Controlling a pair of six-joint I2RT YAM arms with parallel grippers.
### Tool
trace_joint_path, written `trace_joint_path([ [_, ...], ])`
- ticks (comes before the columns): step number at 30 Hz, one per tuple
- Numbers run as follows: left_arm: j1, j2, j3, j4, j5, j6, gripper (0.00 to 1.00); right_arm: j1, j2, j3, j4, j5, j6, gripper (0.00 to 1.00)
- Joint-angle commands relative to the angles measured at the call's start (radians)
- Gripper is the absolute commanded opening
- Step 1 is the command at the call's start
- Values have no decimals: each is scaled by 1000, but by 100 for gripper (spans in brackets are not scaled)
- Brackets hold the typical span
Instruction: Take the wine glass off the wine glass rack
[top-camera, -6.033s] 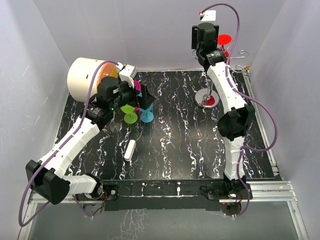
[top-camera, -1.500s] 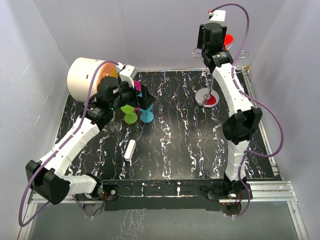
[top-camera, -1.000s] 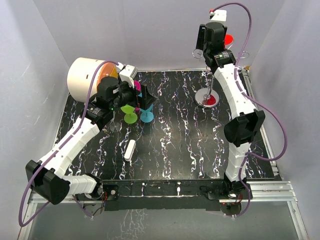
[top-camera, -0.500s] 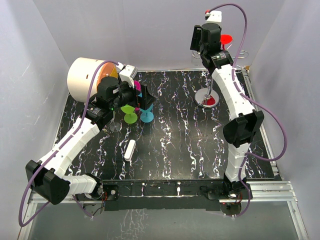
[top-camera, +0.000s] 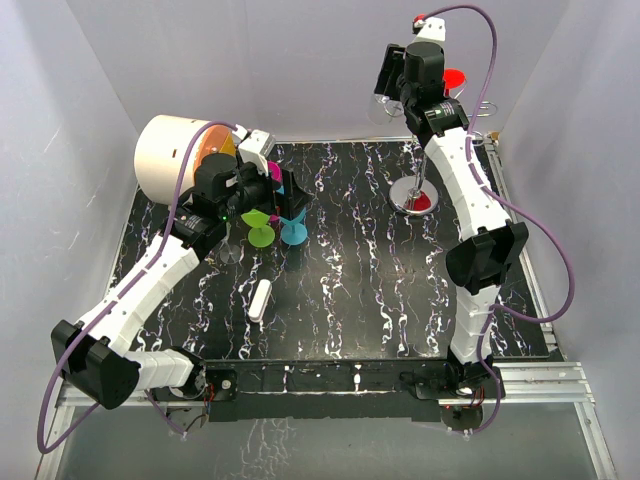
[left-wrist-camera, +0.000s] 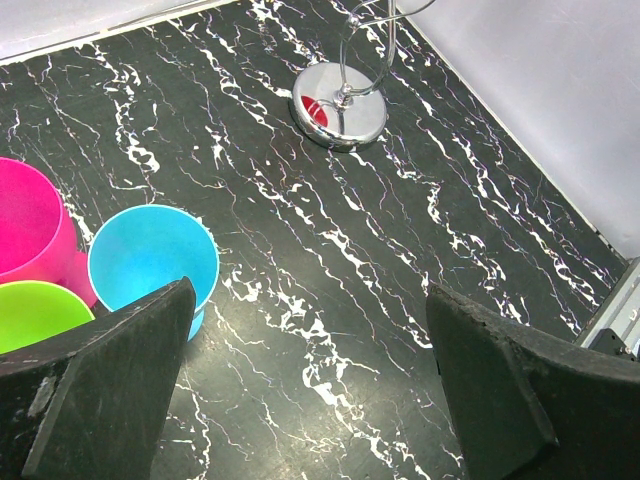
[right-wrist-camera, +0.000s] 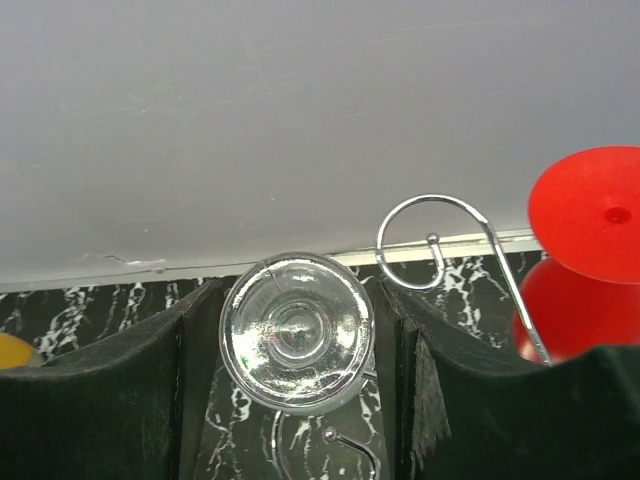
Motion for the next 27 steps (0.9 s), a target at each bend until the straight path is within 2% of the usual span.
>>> trace_joint_path([
  [1, -3, -31, -5, 29, 0, 4, 99, 1, -23, 52, 149, -75, 77, 16],
  [10, -2, -34, -5, 27, -4, 3, 99, 7, -44, 38, 150, -206, 208, 15],
  [17, -3, -38, -6, 24, -11, -2, 99, 10, -141, -97, 160, -343, 305, 15],
  [22, -3, -59, -18, 13, -45, -38, 99, 13, -290, -334, 222, -449, 385, 15],
  [27, 1, -159, -90, -37, -48, -231, 99, 15, -478, -616, 319, -529, 458, 15],
])
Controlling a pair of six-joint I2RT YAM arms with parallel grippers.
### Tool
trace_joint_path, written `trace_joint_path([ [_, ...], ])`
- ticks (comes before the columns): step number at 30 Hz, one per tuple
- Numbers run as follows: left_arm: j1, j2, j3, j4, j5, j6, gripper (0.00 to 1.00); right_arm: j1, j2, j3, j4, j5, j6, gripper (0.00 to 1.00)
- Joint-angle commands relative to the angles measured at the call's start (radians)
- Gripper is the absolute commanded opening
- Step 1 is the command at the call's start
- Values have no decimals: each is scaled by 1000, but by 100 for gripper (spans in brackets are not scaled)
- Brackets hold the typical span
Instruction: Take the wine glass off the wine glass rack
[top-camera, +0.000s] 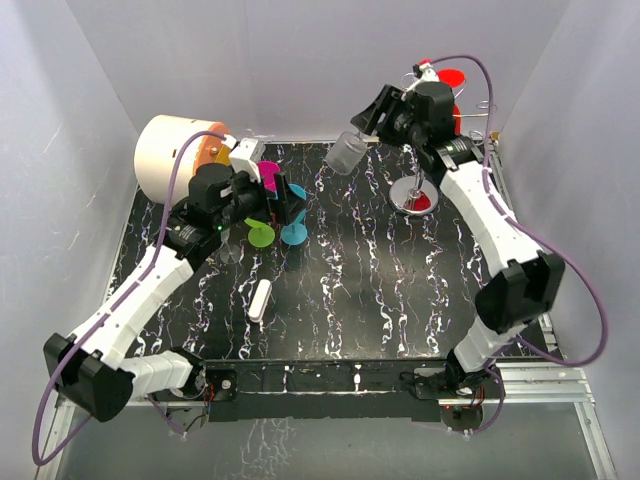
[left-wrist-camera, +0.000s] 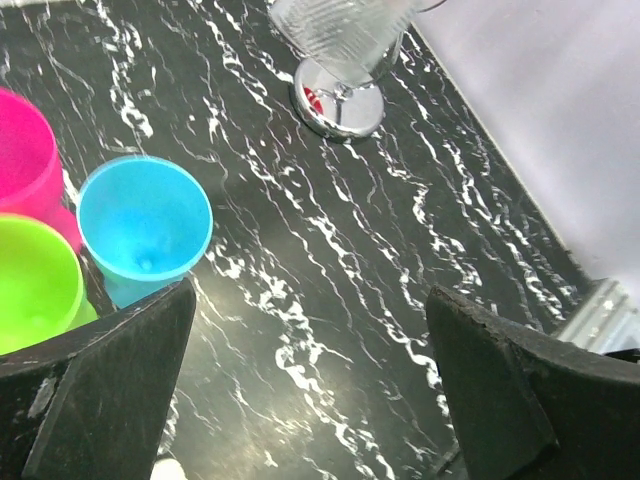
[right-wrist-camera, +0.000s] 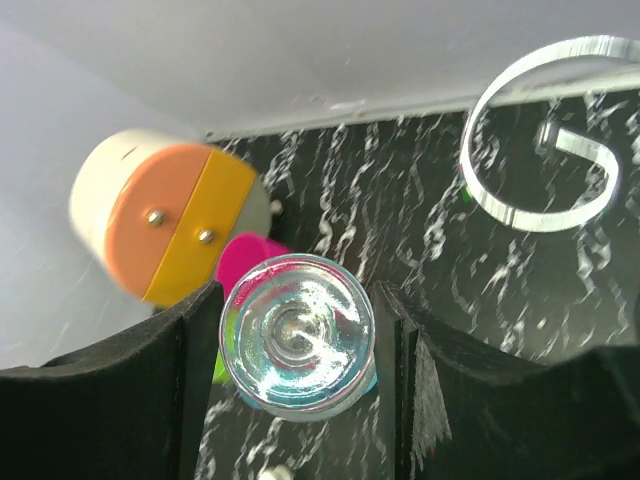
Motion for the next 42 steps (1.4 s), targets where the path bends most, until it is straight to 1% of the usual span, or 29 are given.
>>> trace_joint_path([
  [1, 1, -147, -79, -26, -6, -209, 99, 6, -233, -179, 238, -117, 116, 15],
  [4, 5, -247, -154, 11, 26, -396, 99, 7, -331, -334, 296, -164, 177, 15],
  [6, 6, -293, -220, 94, 73, -538, 99, 8, -379, -424, 350, -210, 230, 14],
  [8, 6, -319, -296, 211, 134, -686, 99, 8, -413, -477, 379, -242, 264, 14],
  [12, 7, -303, -433, 495, 199, -941, 99, 8, -479, -606, 492, -291, 382, 14],
  [14, 6, -273, -486, 641, 220, -1033, 99, 8, -497, -640, 501, -298, 404, 15],
  [18, -14, -203, -569, 871, 219, -1175, 97, 8, -522, -737, 605, -346, 492, 14],
  [20, -32, -173, -599, 972, 201, -1212, 92, 8, -531, -767, 632, -363, 514, 13],
  [22, -51, -154, -607, 1018, 183, -1219, 88, 9, -551, -797, 651, -368, 530, 13],
  [28, -114, -133, -570, 1003, 134, -1166, 76, 17, -591, -899, 722, -381, 573, 12],
  [31, -127, -126, -568, 993, 124, -1159, 69, 19, -598, -927, 750, -400, 597, 12],
  [37, -132, -102, -599, 1119, 99, -1225, 55, 22, -651, -1001, 801, -384, 651, 12],
  [42, -149, -75, -580, 1134, 88, -1239, 41, 29, -690, -1064, 862, -342, 684, 12],
])
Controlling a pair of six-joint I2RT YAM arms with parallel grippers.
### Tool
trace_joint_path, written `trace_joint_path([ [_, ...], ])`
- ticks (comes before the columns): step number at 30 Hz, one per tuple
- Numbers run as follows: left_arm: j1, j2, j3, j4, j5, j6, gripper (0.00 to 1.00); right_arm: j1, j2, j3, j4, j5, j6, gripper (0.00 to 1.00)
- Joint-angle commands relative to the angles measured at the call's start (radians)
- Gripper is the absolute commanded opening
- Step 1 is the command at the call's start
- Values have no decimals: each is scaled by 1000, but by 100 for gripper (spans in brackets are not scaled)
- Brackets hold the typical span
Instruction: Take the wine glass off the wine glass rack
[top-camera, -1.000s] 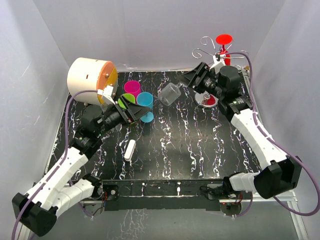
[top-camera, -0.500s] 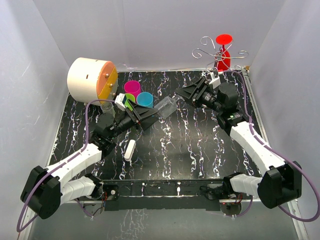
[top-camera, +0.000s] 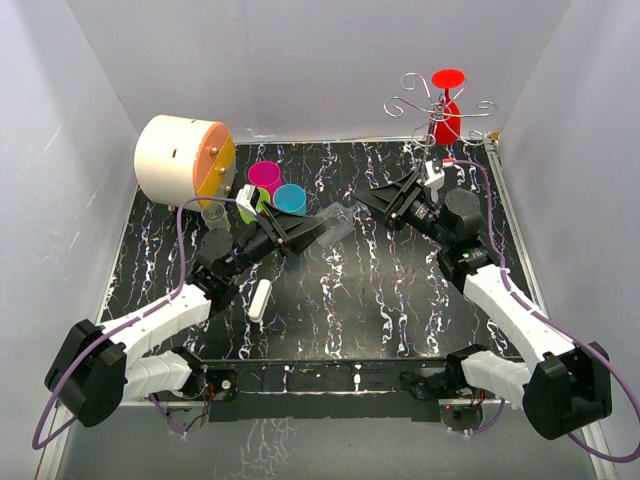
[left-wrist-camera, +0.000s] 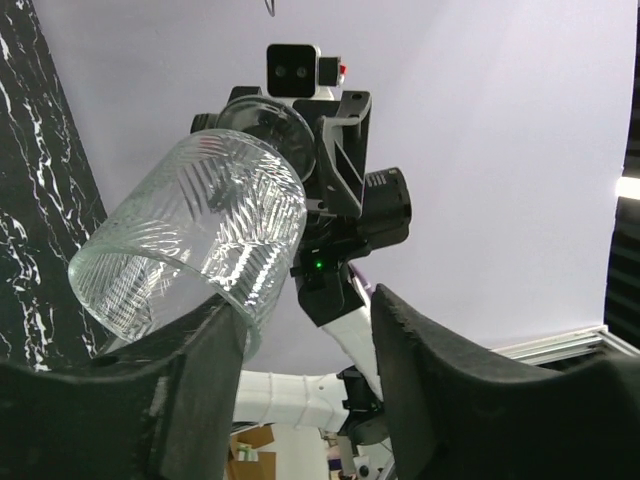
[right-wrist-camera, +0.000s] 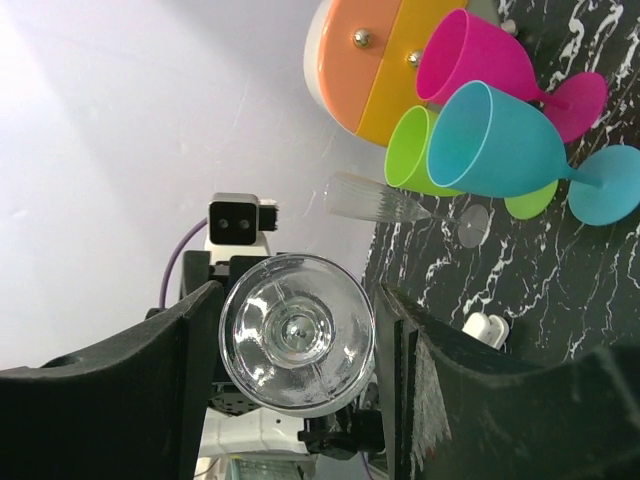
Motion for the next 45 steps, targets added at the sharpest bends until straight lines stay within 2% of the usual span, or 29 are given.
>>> trace_joint_path([
  [1, -19, 6, 27, 93, -29, -16, 38, 10, -63, -23, 182, 31, 60, 12],
  [4, -28, 14, 23, 105, -37, -29, 26, 11, -72, -34, 189, 42, 61, 13],
  [8, -30, 15, 23, 98, -35, -42, 3, 11, -74, -54, 193, 44, 63, 16],
  [10, -30, 13, 26, 82, -30, -42, 0, 11, -78, -68, 200, 46, 66, 23],
  [12, -30, 3, 26, 59, -24, -36, 0, 11, -88, -85, 200, 60, 63, 36],
  [17, -30, -79, 13, -85, -9, 17, 0, 10, -135, -108, 102, 132, -18, 83],
  [19, -28, -137, 6, -185, -20, 65, 0, 10, -156, -109, 54, 161, -76, 96],
  [20, -28, -170, 6, -242, -30, 88, 0, 9, -167, -108, 31, 173, -99, 98],
  [24, -21, -290, 38, -517, -65, 198, 0, 3, -193, -93, -79, 216, -204, 98],
  [28, -19, -356, 196, -992, -168, 382, 0, -3, -207, -63, -191, 261, -305, 98],
  [31, -18, -329, 351, -1329, -276, 509, 0, -4, -222, -50, -241, 291, -349, 98],
  [34, -17, -253, 503, -1599, -402, 624, 0, -5, -241, -37, -279, 329, -412, 98],
  [36, -17, -176, 593, -1731, -460, 708, 0, -5, -251, -20, -313, 353, -445, 98],
  [40, -18, 8, 748, -1868, -549, 867, 0, -5, -271, 21, -381, 396, -508, 98],
  [45, -16, 221, 859, -1917, -636, 1010, 0, -5, -312, 66, -452, 444, -571, 98],
])
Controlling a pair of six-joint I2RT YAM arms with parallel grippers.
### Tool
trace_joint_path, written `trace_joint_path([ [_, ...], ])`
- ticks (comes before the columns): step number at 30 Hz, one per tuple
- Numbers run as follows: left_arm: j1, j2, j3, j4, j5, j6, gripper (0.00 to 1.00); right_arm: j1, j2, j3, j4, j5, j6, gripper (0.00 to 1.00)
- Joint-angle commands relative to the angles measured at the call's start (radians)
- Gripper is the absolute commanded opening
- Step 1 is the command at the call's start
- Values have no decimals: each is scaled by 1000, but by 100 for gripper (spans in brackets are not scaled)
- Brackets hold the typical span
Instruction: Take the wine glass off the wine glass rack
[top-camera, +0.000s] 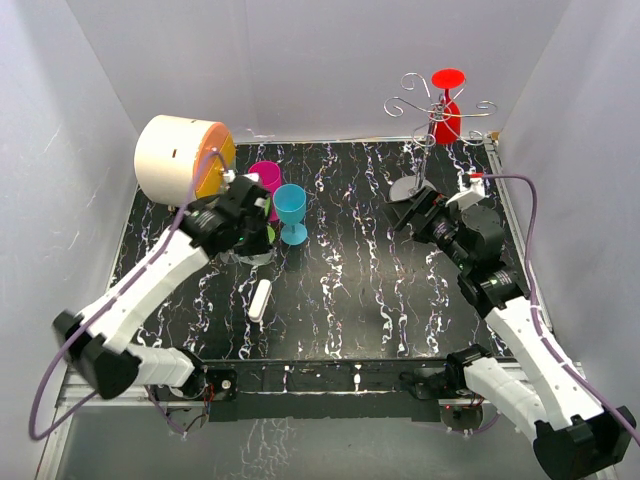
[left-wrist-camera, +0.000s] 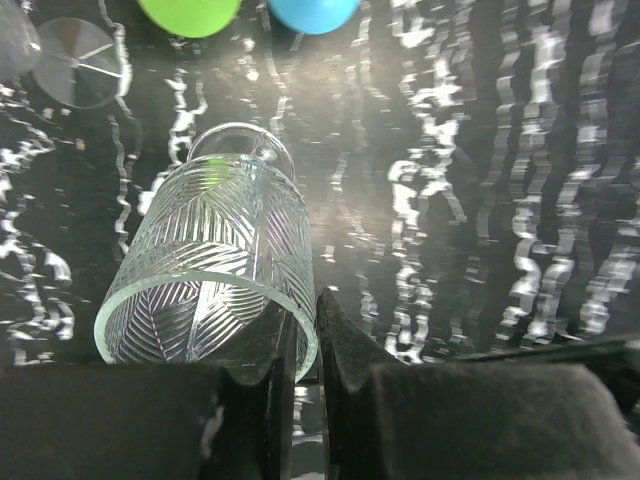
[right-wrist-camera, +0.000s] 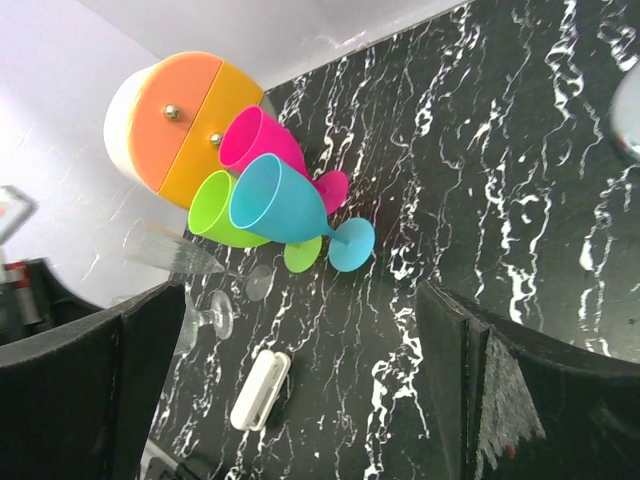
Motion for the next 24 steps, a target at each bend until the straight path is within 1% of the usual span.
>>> trace_joint_path([
  [1, 7, 156, 109, -124, -137, 205, 0, -3, -53, 80, -52, 78, -99, 98],
  [3, 11, 229, 149, -123, -144, 238, 0, -3, -72, 88, -75, 98, -119, 98],
  [6, 29, 322, 190, -114, -114, 275, 0, -3, -97, 94, -109, 128, -149, 98],
  [8, 47, 360, 203, -111, -100, 283, 0, -3, -111, 98, -130, 146, -164, 98],
  [10, 76, 376, 188, -84, -63, 291, 0, -3, -124, 102, -144, 160, -175, 98],
  [14, 159, 379, 127, -3, 65, 309, 0, -3, -143, 108, -151, 176, -193, 98],
  [20, 192, 421, 95, 43, 108, 326, 0, -3, -148, 120, -151, 181, -199, 98],
  [24, 198, 452, 80, 50, 82, 333, 0, -3, -150, 127, -152, 178, -198, 98],
])
